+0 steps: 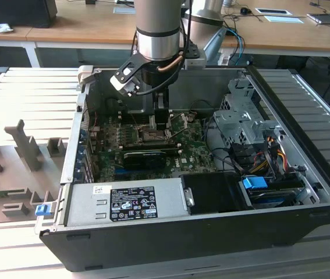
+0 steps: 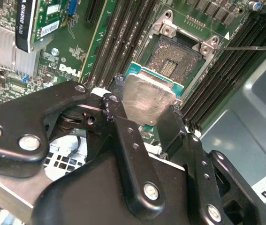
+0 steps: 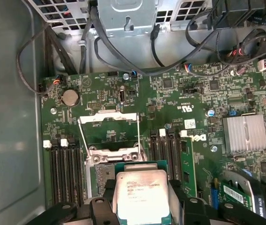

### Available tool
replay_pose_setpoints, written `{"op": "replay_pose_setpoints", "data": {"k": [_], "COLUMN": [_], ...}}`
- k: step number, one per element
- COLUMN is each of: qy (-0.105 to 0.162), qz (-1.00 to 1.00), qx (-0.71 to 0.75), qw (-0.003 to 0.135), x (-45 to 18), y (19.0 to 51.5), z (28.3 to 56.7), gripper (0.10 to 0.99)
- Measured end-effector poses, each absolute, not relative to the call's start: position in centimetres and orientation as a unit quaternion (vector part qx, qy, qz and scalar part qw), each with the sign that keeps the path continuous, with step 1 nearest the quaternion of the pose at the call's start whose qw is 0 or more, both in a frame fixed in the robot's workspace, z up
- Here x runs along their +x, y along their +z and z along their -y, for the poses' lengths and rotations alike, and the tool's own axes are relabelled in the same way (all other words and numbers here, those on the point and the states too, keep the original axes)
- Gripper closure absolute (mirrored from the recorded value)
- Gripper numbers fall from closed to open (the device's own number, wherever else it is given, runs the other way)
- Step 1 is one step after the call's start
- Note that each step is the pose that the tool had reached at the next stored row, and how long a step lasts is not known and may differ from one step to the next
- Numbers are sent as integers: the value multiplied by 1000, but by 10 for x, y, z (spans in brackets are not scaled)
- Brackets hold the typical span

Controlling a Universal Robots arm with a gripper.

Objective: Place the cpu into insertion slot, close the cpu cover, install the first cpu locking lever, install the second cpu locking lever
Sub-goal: 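Place the cpu into insertion slot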

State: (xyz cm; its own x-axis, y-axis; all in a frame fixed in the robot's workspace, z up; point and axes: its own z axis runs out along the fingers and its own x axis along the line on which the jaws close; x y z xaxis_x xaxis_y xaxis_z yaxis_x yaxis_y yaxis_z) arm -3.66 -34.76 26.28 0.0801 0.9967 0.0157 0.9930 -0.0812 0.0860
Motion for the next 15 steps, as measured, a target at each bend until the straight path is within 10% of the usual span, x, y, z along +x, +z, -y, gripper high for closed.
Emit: {"op": "replay_pose_setpoints", "data": {"k": [15], "qy": [36], "qz": [-683], "qx": [729], "qw": [25], "x": [-41], "y": [243], "z": [345], "gripper": [561]}}
